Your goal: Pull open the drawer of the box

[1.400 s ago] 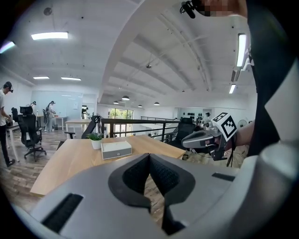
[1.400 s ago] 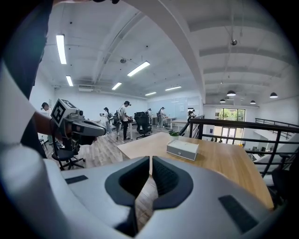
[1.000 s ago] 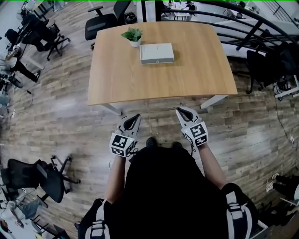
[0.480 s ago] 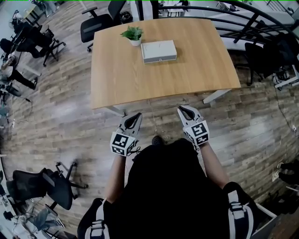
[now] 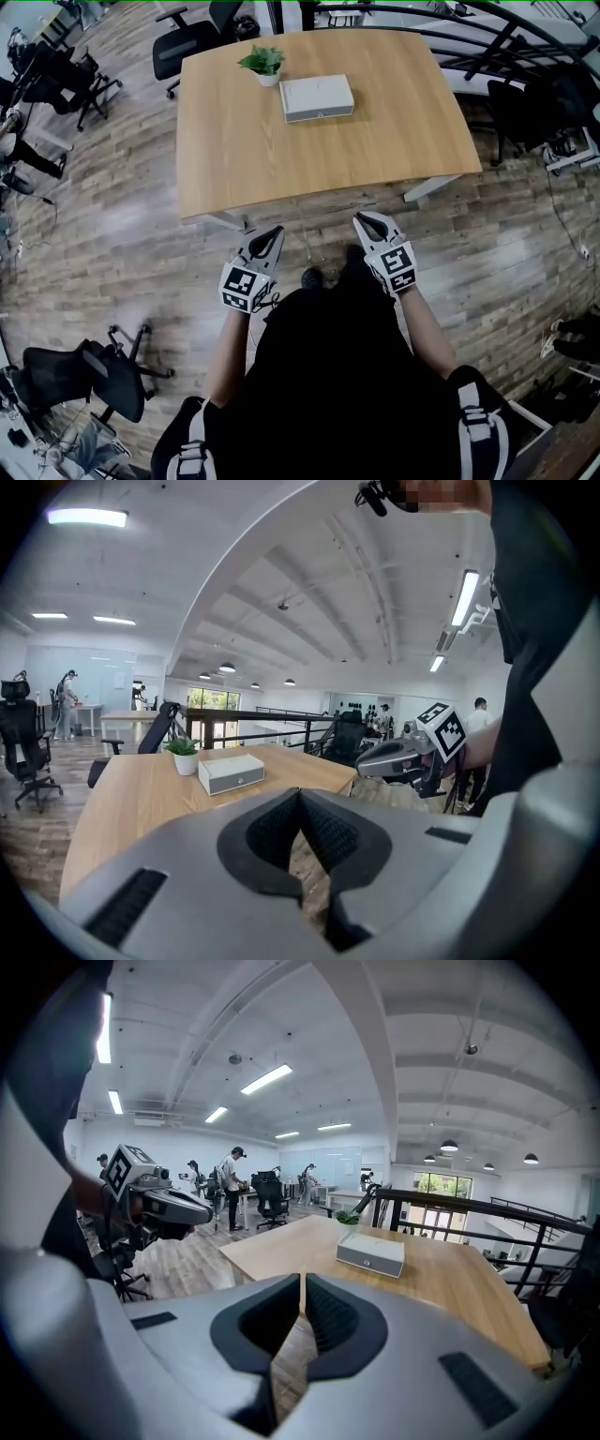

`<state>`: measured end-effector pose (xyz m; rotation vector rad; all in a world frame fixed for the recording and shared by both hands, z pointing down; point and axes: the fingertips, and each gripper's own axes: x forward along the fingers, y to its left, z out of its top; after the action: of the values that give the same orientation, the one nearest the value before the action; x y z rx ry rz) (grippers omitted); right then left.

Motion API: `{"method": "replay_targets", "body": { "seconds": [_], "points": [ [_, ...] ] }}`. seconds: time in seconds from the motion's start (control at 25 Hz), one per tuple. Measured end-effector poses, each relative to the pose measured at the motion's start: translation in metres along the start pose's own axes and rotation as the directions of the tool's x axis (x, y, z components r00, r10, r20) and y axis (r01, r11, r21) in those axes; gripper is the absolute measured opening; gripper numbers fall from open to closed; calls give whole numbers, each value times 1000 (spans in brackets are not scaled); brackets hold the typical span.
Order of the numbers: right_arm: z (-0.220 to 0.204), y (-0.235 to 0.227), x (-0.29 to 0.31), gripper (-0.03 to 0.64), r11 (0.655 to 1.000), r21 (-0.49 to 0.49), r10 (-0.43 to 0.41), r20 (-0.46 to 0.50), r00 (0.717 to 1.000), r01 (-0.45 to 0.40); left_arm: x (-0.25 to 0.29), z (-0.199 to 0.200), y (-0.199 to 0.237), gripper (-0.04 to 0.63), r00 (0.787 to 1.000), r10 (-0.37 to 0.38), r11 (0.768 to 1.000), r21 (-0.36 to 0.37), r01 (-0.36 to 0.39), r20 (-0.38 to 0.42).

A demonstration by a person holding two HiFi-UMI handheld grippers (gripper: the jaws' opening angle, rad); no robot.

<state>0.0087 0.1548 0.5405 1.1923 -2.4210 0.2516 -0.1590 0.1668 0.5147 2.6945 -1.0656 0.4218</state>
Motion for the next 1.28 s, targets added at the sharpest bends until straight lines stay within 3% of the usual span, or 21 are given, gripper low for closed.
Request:
{"method": "replay_targets", "body": {
  "seconds": [0.44,0.84,1.04,1.28],
  "points": [
    [6,-50,35,35,998,5,70,-20,997,-69,53,26,23,23,999,35,999,-8,-35,-19],
    [63,-129,86,35,983,-91,163,44,986,-158,110,69,45,23,991,135,991,2,-135,-5],
    [65,-159,99,35,963,-130,239,21,971,-235,128,81,50,23,972,236,971,-35,-236,6],
    [66,-182,111,35,924,-191,336,-15,942,-332,135,81,53,23,930,366,926,-101,-363,15]
  ]
}}
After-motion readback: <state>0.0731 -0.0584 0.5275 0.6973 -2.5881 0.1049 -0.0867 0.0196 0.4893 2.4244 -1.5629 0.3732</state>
